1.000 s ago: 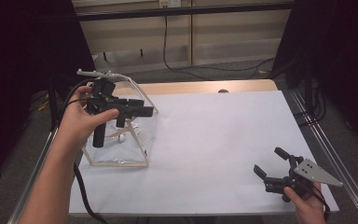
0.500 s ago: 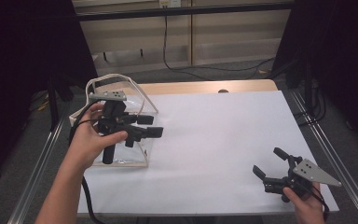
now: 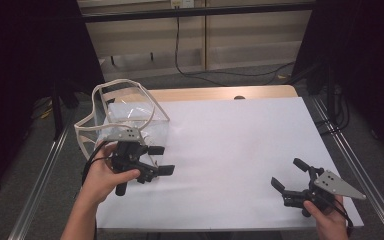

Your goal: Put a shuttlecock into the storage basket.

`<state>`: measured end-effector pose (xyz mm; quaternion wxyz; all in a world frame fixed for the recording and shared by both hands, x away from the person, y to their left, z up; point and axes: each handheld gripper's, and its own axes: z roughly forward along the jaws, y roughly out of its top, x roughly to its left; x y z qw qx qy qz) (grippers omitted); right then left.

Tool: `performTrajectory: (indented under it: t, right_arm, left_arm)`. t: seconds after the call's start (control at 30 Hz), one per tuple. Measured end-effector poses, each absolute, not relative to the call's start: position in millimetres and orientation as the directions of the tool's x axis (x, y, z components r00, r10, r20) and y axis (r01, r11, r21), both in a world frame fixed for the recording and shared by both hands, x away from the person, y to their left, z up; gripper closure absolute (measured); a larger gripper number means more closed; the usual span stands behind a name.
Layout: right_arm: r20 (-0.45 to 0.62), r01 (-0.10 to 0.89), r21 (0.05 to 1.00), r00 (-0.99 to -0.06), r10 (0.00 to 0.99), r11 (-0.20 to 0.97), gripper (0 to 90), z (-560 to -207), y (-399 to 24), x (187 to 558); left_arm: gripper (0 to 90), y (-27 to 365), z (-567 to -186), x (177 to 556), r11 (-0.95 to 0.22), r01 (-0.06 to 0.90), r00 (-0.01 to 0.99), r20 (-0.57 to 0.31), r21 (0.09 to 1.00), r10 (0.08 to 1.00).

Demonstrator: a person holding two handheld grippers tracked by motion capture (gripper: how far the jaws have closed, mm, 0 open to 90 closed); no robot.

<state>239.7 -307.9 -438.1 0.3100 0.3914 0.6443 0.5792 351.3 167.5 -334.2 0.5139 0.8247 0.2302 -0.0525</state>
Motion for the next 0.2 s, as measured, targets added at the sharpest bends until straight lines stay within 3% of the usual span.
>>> performTrajectory:
  t: [0.2]
  right_arm:
    - [0.051,0.145,0.989,-0.502,0.863,0.026,1.5,-438,-307,240]
  left_arm:
    - [13.5,175,-364,347,-0.36,0.439,0.887,-0.332,0.823,0.322]
